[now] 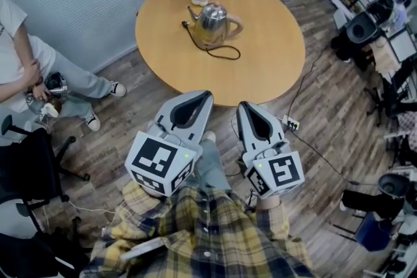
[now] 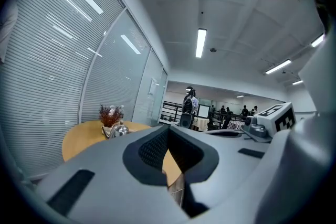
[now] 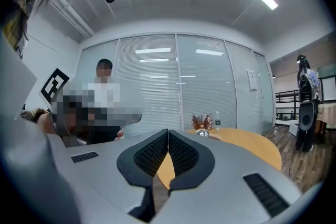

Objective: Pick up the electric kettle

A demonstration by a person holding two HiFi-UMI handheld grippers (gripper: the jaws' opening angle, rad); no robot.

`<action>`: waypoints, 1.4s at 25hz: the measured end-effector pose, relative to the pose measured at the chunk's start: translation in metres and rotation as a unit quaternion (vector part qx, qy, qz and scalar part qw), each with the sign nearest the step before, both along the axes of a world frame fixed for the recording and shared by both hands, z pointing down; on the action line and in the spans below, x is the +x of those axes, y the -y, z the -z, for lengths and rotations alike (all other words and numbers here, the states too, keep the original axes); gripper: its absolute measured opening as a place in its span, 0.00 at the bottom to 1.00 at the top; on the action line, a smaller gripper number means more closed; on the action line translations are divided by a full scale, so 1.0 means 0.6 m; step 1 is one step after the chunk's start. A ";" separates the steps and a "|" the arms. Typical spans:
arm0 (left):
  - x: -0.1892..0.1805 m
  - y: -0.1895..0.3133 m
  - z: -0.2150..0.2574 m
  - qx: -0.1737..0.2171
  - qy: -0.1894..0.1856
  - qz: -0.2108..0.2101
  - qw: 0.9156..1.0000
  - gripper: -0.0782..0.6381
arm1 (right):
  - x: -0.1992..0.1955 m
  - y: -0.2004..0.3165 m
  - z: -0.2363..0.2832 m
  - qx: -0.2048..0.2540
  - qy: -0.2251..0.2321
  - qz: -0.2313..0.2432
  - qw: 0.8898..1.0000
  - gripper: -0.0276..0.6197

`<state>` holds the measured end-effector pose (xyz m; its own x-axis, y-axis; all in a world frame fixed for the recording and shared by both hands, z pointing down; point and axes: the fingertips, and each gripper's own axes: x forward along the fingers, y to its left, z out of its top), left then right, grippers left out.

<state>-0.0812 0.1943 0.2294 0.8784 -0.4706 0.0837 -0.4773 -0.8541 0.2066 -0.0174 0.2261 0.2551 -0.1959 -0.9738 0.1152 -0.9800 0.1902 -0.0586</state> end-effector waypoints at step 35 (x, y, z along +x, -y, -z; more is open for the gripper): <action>0.212 0.445 0.000 0.004 0.007 0.066 0.998 0.11 | 0.225 0.452 -0.002 -0.001 -0.003 0.060 0.998 0.09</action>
<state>0.0462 -0.0725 0.2294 0.8076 -0.5827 0.0914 -0.5884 -0.7855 0.1917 0.1175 -0.0453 0.2561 -0.3099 -0.9432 0.1194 -0.9507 0.3057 -0.0526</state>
